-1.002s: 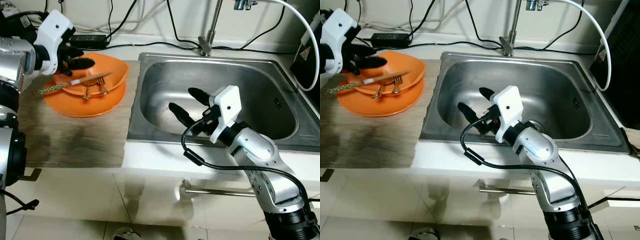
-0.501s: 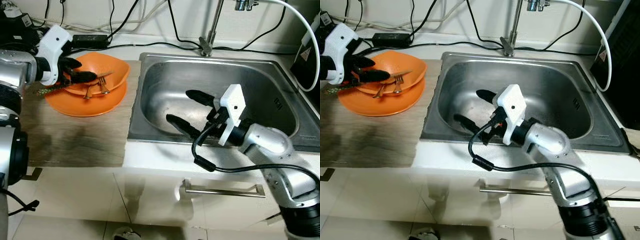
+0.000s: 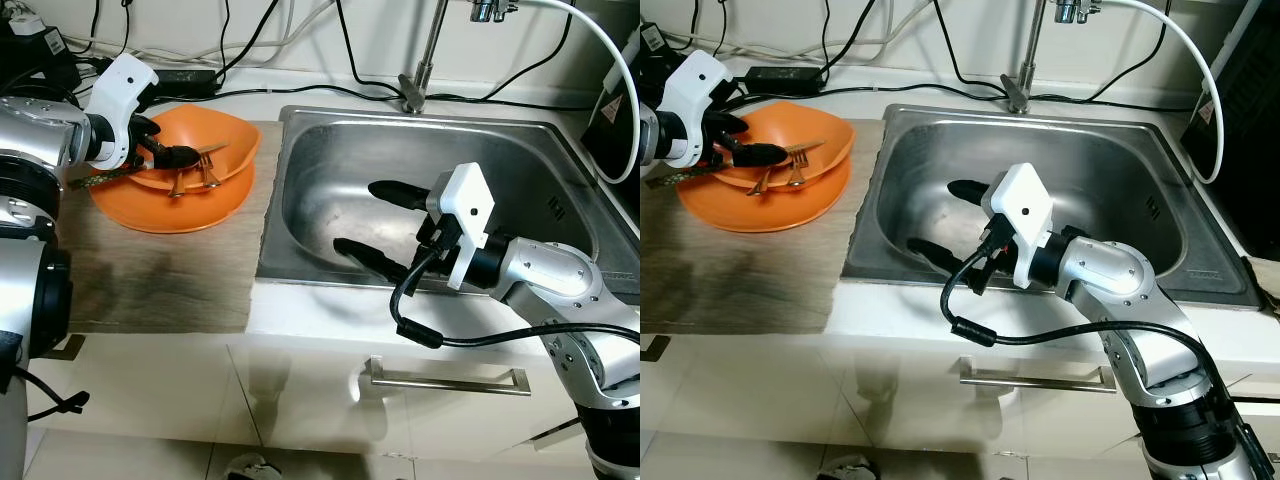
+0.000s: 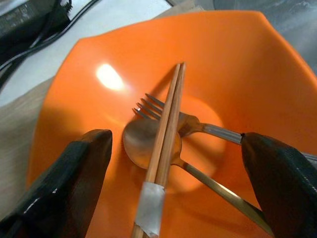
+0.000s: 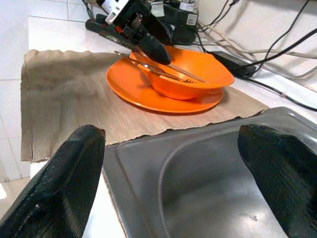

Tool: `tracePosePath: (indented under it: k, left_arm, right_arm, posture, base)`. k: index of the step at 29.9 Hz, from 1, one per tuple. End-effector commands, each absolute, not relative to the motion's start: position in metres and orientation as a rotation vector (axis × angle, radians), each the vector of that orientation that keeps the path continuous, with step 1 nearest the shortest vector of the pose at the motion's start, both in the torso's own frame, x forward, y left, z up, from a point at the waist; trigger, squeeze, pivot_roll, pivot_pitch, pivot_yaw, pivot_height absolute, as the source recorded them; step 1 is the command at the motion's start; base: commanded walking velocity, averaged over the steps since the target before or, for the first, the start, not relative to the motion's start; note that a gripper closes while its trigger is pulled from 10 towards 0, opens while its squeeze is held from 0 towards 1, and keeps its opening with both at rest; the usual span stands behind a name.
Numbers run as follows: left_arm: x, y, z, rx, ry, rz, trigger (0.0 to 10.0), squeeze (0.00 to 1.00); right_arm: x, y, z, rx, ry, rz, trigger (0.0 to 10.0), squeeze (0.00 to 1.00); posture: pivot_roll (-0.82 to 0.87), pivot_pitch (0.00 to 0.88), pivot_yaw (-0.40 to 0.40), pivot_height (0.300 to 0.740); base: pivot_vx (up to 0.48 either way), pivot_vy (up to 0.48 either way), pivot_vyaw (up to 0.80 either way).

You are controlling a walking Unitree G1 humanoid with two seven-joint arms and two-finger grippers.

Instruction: Kitchen organization

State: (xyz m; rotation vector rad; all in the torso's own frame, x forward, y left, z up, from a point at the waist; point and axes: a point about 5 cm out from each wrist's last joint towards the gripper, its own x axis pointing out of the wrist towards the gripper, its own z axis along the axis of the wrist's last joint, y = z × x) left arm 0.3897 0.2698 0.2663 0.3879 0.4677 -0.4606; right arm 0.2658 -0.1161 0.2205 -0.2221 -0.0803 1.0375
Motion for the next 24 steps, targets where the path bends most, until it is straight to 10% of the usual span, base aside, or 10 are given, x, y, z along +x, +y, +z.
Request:
tracePosePath:
  k: [1, 21, 23, 24]
  left_arm:
    - [0.392, 0.267, 0.275, 0.398, 0.465, -0.45, 10.0, 0.0]
    - [0.396, 0.255, 0.262, 0.461, 0.547, -0.431, 9.7, 0.0]
    - [0.396, 0.254, 0.261, 0.462, 0.551, -0.436, 4.9, 0.0]
    - [0.396, 0.254, 0.261, 0.462, 0.551, -0.436, 4.9, 0.0]
  right_arm:
    - [0.262, -0.113, 0.224, -0.235, -0.084, 1.07, 10.0, 0.0]
    - [0.255, -0.113, 0.217, -0.246, -0.054, 1.076, 10.0, 0.0]
    - [0.255, -0.114, 0.217, -0.248, -0.055, 1.069, 10.0, 0.0]
    - [0.255, -0.114, 0.217, -0.248, -0.055, 1.069, 10.0, 0.0]
  posture:
    - [0.06, 0.0, 0.009, 0.74]
    - [0.04, 0.0, 0.034, 0.74]
    - [0.04, 0.0, 0.033, 0.74]
    - [0.04, 0.0, 0.033, 0.74]
  base:
    - [0.0, 0.0, 0.0]
    - [0.0, 0.0, 0.0]
    - [0.0, 0.0, 0.0]
    - [0.0, 0.0, 0.0]
